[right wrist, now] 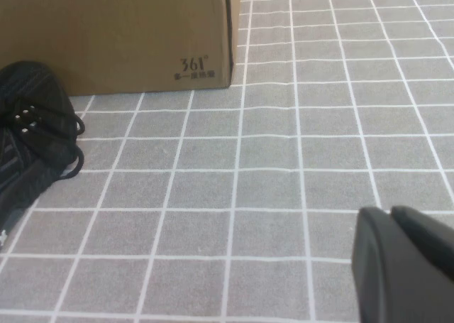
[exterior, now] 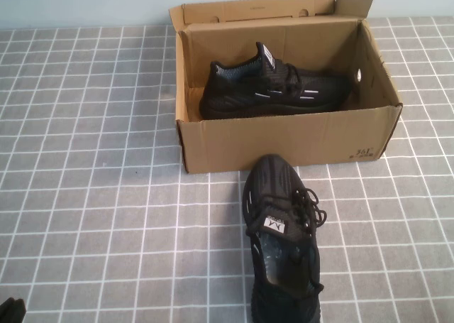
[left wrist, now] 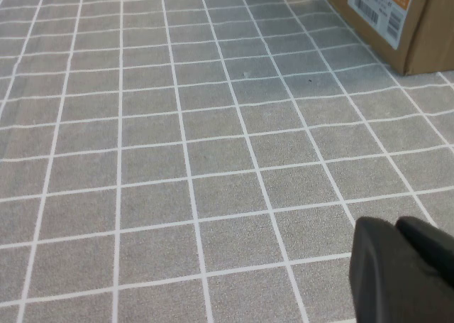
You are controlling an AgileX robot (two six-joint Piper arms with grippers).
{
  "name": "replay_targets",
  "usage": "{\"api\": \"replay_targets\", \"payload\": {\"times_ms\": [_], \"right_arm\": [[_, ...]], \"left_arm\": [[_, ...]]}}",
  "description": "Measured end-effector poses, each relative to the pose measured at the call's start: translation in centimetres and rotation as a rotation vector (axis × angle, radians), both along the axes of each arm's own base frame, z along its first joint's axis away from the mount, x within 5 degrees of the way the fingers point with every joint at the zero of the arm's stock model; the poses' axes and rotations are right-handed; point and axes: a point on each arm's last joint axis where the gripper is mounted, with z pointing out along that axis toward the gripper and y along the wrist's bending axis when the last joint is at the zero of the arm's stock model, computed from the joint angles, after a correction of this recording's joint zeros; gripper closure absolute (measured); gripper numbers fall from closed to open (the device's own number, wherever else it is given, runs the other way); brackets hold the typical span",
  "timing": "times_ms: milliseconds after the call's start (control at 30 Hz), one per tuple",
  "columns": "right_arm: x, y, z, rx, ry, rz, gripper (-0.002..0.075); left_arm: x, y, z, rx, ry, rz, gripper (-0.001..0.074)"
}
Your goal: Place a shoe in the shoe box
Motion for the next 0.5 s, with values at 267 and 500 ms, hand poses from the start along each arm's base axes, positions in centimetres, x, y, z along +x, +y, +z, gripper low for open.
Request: {"api": "replay_targets", "payload": {"times_ms": [267, 500], "right_arm": [[0.0, 0.0, 0.0, 0.0, 0.0, 0.0, 0.0742], [0.05, -0.01, 0.16, 0.002, -0.018, -0.002, 0.0742]], "left_arm": [[0.0, 0.0, 0.0, 0.0, 0.0, 0.0, 0.0736], [0.0, 0.0, 0.0, 0.0, 0.0, 0.0, 0.0736]]}}
